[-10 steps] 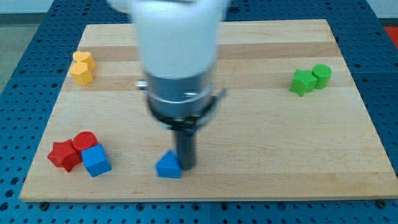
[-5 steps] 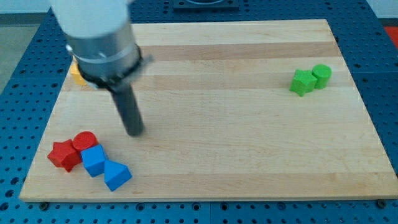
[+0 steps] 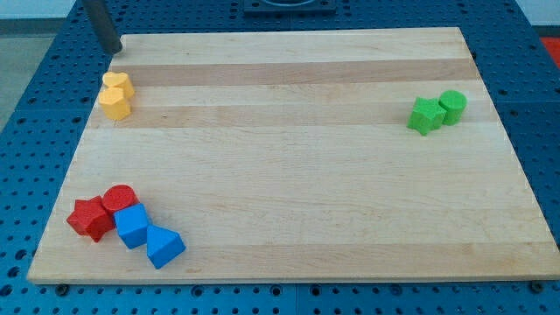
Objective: Push the yellow blocks toward the red circle
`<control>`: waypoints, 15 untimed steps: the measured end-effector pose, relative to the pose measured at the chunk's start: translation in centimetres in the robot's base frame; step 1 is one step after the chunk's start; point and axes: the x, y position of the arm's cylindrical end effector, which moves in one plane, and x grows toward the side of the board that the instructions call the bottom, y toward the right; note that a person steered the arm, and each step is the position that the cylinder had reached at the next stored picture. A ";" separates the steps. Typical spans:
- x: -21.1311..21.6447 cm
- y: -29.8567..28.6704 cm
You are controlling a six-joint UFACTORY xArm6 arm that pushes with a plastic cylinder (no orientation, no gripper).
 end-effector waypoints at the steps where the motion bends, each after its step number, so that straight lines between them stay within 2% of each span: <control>1: 5.1 0.5; 2: 9.6 0.9; 4: 7.4 0.2; 5: 9.6 5.5; 6: 14.3 11.6; 7: 15.7 12.7; 8: 16.2 12.5; 9: 22.7 12.6; 13: 25.4 12.6; 15: 28.1 12.6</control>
